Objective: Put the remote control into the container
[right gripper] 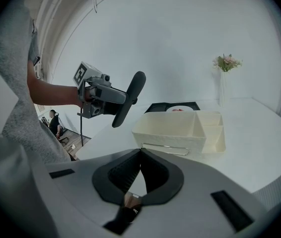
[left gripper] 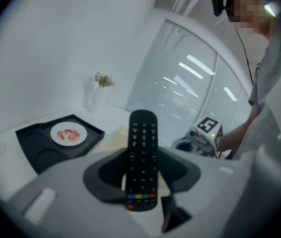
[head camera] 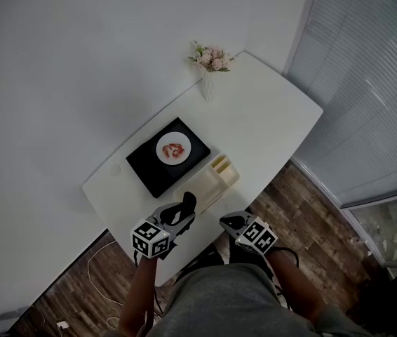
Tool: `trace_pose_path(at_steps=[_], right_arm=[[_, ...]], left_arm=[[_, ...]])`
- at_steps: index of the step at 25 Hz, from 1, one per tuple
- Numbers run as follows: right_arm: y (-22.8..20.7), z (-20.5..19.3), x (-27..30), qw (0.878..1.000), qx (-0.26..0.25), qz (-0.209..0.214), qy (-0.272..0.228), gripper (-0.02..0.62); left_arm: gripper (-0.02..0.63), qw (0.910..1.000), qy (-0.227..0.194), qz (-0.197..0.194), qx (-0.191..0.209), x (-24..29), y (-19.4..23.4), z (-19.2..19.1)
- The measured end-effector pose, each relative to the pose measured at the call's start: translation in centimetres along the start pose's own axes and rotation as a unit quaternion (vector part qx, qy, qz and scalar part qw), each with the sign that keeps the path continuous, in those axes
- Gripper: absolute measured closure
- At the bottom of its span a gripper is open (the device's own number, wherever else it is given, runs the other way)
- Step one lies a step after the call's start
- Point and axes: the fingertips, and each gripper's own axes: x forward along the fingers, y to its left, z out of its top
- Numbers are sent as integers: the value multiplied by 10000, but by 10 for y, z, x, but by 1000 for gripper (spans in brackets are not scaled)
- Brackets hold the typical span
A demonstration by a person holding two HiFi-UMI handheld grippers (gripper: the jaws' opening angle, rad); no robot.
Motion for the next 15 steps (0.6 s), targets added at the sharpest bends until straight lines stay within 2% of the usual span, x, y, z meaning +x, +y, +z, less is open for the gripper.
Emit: trace_pose_path(at_steps=[4, 8, 15], right_arm=[[-9, -2, -3, 10000, 52, -52, -1, 580], [-16, 0, -6, 9999, 103, -76, -10, 580], [-33, 14, -6, 9999, 79, -95, -91, 580]], left_arm=[[419, 9995, 194, 176, 156, 10, 8, 4], [419, 9986, 385, 149, 338, 21, 10, 10], [419, 9973, 608, 72, 412, 42, 14, 15]])
